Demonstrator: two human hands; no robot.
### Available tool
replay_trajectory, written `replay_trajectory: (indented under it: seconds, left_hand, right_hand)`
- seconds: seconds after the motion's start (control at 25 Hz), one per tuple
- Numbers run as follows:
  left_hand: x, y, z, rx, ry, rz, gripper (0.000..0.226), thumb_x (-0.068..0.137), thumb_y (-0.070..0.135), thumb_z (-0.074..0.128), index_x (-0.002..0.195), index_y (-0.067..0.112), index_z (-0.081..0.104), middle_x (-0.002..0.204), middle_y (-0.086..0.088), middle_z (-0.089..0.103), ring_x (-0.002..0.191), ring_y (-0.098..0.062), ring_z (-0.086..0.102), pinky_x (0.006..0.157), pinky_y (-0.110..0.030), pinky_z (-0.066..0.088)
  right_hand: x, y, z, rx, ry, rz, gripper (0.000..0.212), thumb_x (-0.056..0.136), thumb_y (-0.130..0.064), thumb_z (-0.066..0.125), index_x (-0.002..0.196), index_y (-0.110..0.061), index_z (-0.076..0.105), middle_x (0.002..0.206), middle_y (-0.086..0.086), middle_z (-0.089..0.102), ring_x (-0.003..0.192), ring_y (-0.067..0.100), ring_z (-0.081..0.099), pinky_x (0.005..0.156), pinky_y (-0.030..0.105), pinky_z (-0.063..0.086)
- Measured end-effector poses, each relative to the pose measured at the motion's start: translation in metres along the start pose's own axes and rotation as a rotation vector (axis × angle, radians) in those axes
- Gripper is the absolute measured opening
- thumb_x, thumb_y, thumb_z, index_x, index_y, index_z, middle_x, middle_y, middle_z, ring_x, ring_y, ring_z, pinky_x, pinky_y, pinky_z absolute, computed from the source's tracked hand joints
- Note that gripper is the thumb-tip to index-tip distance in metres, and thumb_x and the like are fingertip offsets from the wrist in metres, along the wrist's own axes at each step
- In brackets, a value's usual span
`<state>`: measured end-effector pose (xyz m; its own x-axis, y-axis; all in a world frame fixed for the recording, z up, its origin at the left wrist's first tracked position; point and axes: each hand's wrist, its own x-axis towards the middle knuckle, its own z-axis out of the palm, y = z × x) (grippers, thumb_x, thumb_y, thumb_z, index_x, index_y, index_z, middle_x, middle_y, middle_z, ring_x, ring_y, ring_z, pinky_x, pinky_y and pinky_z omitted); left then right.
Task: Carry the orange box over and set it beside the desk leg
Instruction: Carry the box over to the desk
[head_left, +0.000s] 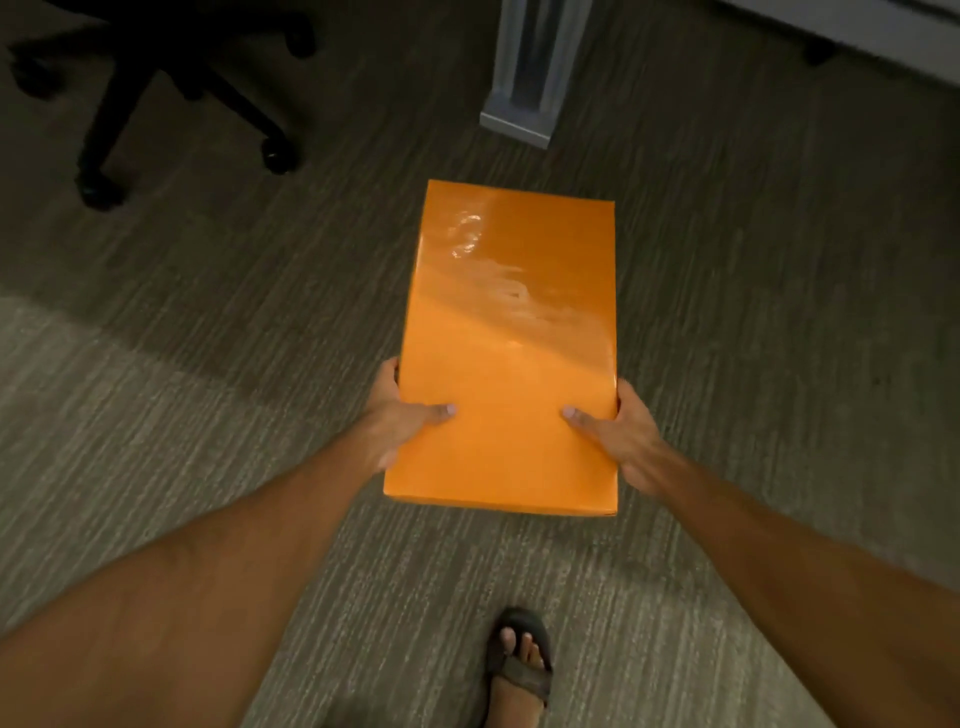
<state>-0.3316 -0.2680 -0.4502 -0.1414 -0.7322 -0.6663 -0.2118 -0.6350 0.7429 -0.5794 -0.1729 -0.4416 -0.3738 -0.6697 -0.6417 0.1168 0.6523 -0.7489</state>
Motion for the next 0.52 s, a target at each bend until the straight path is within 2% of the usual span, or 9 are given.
replay_trajectory:
  seconds: [0.12, 0.24, 0.32, 0.4, 0.52]
  left_hand:
    - [0.035, 0.022, 0.029, -0.012, -0.052, 0.013, 0.093, 0.067, 0.004, 0.084, 0.141, 0.018, 0.030, 0.130, -0.008, 0.052, 0.108, -0.025, 0.052, 0.084, -0.049, 0.047]
    - [0.079, 0.053, 0.050, 0.041, -0.085, 0.070, 0.086, 0.066, 0.003, 0.083, 0.137, 0.018, 0.035, 0.128, -0.007, 0.056, 0.111, -0.027, 0.056, 0.092, -0.050, 0.048]
    - [0.114, 0.078, 0.058, 0.101, -0.108, 0.119, 0.081, 0.065, 0.004, 0.085, 0.131, 0.018, 0.040, 0.121, -0.004, 0.060, 0.112, -0.026, 0.057, 0.092, -0.047, 0.049]
    - [0.147, 0.105, 0.064, 0.164, -0.155, 0.166, 0.075, 0.063, 0.007, 0.086, 0.121, 0.023, 0.042, 0.107, 0.005, 0.061, 0.105, -0.021, 0.057, 0.080, -0.039, 0.051]
    - [0.193, 0.142, 0.062, 0.225, -0.295, 0.179, 0.082, 0.062, 0.013, 0.086, 0.129, 0.025, 0.041, 0.112, 0.004, 0.060, 0.109, -0.024, 0.057, 0.083, -0.043, 0.051]
  right_hand:
    - [0.035, -0.011, -0.021, -0.010, 0.054, -0.009, 0.079, 0.075, -0.019, 0.080, 0.142, -0.016, 0.038, 0.137, 0.012, 0.054, 0.114, 0.030, 0.056, 0.092, 0.048, 0.050]
    - [0.080, -0.032, -0.033, -0.010, 0.095, -0.014, 0.080, 0.075, -0.019, 0.080, 0.143, -0.018, 0.038, 0.139, 0.011, 0.054, 0.121, 0.031, 0.055, 0.099, 0.051, 0.048]
    - [0.111, -0.049, -0.035, 0.014, 0.092, -0.019, 0.081, 0.076, -0.019, 0.079, 0.145, -0.020, 0.037, 0.141, 0.009, 0.053, 0.124, 0.031, 0.053, 0.097, 0.049, 0.048]
    - [0.141, -0.065, -0.035, 0.038, 0.078, -0.033, 0.076, 0.079, -0.017, 0.076, 0.145, -0.021, 0.037, 0.142, 0.010, 0.052, 0.125, 0.031, 0.053, 0.097, 0.051, 0.047]
    - [0.181, -0.090, -0.031, 0.029, 0.082, -0.041, 0.068, 0.083, -0.015, 0.072, 0.143, -0.019, 0.040, 0.142, 0.011, 0.052, 0.126, 0.032, 0.052, 0.093, 0.048, 0.045]
